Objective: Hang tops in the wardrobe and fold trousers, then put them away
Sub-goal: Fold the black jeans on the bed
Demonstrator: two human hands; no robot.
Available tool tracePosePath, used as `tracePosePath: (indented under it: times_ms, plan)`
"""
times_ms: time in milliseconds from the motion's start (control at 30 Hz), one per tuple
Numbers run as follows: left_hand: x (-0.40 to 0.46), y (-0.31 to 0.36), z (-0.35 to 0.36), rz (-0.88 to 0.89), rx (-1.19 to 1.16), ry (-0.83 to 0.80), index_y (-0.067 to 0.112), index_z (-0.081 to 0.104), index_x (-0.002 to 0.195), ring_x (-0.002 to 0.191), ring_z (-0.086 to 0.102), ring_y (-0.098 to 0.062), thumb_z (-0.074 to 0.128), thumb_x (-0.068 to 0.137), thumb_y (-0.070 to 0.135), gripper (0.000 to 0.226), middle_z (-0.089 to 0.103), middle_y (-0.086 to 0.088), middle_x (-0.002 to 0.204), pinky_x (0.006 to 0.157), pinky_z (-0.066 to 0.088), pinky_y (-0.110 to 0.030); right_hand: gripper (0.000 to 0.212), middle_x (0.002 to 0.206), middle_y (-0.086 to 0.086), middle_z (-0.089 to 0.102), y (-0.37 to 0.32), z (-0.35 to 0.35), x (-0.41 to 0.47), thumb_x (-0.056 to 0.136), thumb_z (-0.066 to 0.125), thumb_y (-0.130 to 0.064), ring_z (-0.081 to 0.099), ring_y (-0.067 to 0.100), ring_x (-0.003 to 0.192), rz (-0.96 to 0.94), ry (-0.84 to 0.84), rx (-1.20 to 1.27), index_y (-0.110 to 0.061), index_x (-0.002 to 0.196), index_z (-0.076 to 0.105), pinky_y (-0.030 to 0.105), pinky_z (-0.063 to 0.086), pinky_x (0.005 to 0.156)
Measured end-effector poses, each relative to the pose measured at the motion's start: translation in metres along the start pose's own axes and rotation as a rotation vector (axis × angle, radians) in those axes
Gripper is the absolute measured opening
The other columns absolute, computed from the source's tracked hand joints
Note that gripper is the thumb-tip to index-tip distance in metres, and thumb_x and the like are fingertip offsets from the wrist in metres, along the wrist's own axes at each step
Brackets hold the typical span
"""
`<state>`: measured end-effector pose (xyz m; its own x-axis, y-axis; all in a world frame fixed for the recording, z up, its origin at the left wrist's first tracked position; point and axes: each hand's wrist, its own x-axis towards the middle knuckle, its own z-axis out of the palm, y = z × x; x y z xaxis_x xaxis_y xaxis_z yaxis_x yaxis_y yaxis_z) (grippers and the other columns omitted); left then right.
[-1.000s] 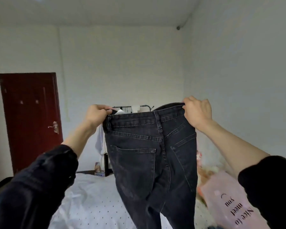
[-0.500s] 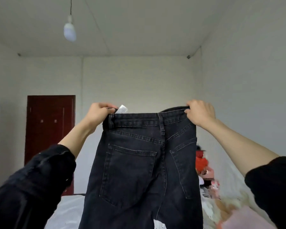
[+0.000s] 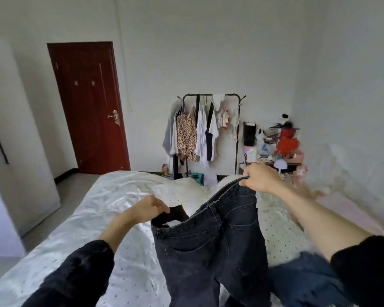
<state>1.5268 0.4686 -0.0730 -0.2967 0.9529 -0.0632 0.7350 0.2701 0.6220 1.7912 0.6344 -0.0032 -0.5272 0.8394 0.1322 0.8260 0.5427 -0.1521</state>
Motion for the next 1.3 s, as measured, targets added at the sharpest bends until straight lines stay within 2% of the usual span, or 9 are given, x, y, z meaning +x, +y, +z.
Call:
tracePosePath:
  times_ms: [100,267,467,600,733,833,900,1033,1300]
  plan:
    - [-0.008,-0.022,0.045,-0.098,0.004,-0.086,0.018,0.072,0.096,0.091,0.059,-0.009,0.06,0.08,0.06,0.046,0.067,0.004,0.101,0.072,0.042,-0.016,0.031,0.065,0.001,0.049,-0.001,0.026,-0.006,0.084,0.065,-0.032,0.053,0.024,0.073,0.017,-0.042,-0.015,-0.015,0.063,0.051,0.026,0.033,0.052]
    - [-0.012,-0.03,0.104,-0.044,0.37,-0.04,0.024,0.061,0.11,0.102,0.055,-0.014,0.055,0.066,0.081,0.072,0.056,0.008,0.111,0.098,0.036,-0.031,0.041,0.055,-0.001,0.043,0.005,0.044,-0.013,0.079,0.07,-0.03,0.042,0.016,0.052,0.067,-0.085,0.069,-0.015,0.053,0.042,0.027,0.026,0.046]
    - [-0.012,-0.028,0.154,0.09,0.574,0.008,0.02,0.06,0.107,0.098,0.057,-0.018,0.047,0.088,0.037,0.028,0.055,0.003,0.113,0.094,0.027,-0.033,0.034,0.064,0.002,0.061,0.025,0.064,-0.024,0.08,0.071,-0.036,0.058,0.014,0.053,0.184,-0.106,0.169,-0.014,0.061,0.052,0.023,0.034,0.05]
    - [-0.012,-0.028,0.155,0.072,0.469,0.075,0.015,0.048,0.089,0.093,0.057,-0.024,0.046,0.088,0.021,0.007,0.054,0.001,0.093,0.088,0.031,-0.034,0.032,0.065,0.001,0.06,0.043,0.072,-0.028,0.086,0.059,-0.028,0.065,0.014,0.054,0.242,-0.1,0.248,-0.016,0.061,0.044,0.024,0.036,0.055]
    - [-0.021,-0.042,0.146,0.095,0.405,0.105,0.02,0.036,0.076,0.08,0.053,-0.024,0.049,0.086,0.017,0.017,0.047,0.004,0.082,0.078,0.029,-0.03,0.025,0.071,0.0,0.06,0.073,0.079,-0.038,0.09,0.051,-0.018,0.066,0.013,0.05,0.337,-0.082,0.343,-0.017,0.068,0.041,0.027,0.034,0.054]
    - [-0.027,-0.043,0.151,0.171,0.397,0.099,0.018,0.035,0.073,0.072,0.05,-0.024,0.049,0.083,0.012,0.018,0.04,0.008,0.071,0.079,0.026,-0.028,0.013,0.099,-0.001,0.054,0.086,0.1,-0.051,0.089,0.047,-0.002,0.068,0.022,0.06,0.34,-0.078,0.4,-0.013,0.088,0.053,0.034,0.048,0.06]
    - [-0.033,-0.043,0.158,0.162,0.401,0.071,0.015,0.038,0.076,0.068,0.046,-0.023,0.048,0.082,0.01,0.013,0.038,0.009,0.068,0.082,0.025,-0.028,0.03,0.119,0.008,0.056,0.092,0.116,-0.062,0.087,0.042,0.008,0.066,0.023,0.07,0.336,-0.113,0.508,-0.011,0.101,0.061,0.031,0.055,0.066]
    - [-0.043,-0.059,0.174,0.09,0.415,0.038,0.014,0.039,0.077,0.067,0.044,-0.022,0.048,0.083,0.009,0.012,0.043,0.007,0.066,0.088,0.024,-0.029,0.039,0.104,0.01,0.065,0.101,0.133,-0.085,0.088,0.037,0.01,0.061,0.012,0.072,0.307,-0.247,0.61,-0.011,0.089,0.069,0.007,0.043,0.051]
    - [-0.034,-0.058,0.166,0.079,0.398,0.074,0.018,0.043,0.085,0.069,0.04,-0.021,0.045,0.082,0.005,0.013,0.048,0.008,0.063,0.098,0.026,-0.037,0.041,0.083,-0.005,0.063,0.109,0.13,-0.1,0.085,0.041,0.009,0.056,0.002,0.07,0.232,-0.217,0.632,-0.017,0.066,0.068,-0.001,0.039,0.054]
